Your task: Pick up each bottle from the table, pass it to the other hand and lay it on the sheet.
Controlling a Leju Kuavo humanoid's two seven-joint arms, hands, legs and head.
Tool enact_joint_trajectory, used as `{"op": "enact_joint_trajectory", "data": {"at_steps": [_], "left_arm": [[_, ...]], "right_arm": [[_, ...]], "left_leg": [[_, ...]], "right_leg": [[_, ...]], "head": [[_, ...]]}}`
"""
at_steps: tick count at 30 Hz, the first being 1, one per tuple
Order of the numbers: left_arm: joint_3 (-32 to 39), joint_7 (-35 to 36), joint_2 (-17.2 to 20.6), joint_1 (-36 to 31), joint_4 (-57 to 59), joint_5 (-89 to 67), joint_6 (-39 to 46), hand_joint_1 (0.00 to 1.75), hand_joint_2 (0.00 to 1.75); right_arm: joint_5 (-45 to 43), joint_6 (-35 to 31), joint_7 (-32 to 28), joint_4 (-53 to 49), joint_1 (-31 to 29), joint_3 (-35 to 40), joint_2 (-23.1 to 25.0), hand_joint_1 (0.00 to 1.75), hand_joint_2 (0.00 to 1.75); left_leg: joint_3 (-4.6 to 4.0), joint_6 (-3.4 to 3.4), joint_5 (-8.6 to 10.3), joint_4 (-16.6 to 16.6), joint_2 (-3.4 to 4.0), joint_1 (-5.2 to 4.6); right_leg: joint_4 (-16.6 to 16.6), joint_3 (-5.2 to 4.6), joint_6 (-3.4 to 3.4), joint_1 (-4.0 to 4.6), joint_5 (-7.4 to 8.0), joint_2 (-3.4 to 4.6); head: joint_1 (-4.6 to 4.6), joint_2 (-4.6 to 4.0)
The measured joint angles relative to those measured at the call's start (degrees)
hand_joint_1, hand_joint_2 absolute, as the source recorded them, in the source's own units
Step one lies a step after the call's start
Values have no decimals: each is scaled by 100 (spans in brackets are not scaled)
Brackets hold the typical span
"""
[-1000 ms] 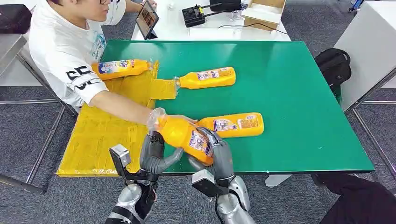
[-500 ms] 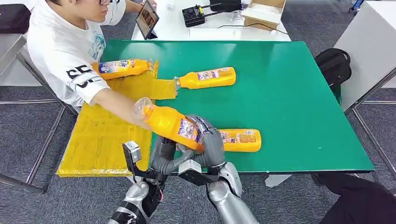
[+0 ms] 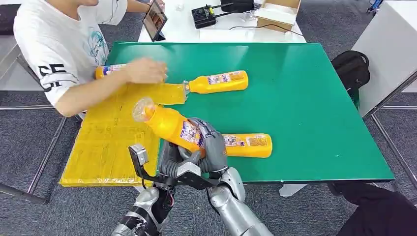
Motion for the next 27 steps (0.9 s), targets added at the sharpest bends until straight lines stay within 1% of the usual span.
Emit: {"op": "enact_joint_trajectory", "data": {"at_steps": [10, 17, 27], "left_arm": [[9, -4, 0, 4, 33, 57, 33, 0, 175], [57, -4, 0, 7, 57, 114, 96, 0, 175], [111, -9, 0, 13, 72, 256, 109, 0, 175]], "right_arm": [[-136, 4, 4, 223, -86, 118, 2, 175, 175], [-450, 4, -9, 439, -134, 347, 2, 175, 175], [-664, 15, 2, 573, -163, 619, 2, 175, 175]], "left_leg": [[-1, 0, 0, 0, 0, 0], [-1, 0, 0, 0, 1, 0], [-2, 0, 0, 0, 1, 0]], "right_leg": [[0, 0, 0, 0, 0, 0], [0, -1, 0, 0, 0, 0], [0, -2, 0, 0, 0, 0]], "head": [[-2, 0], [-2, 0], [0, 0]]}}
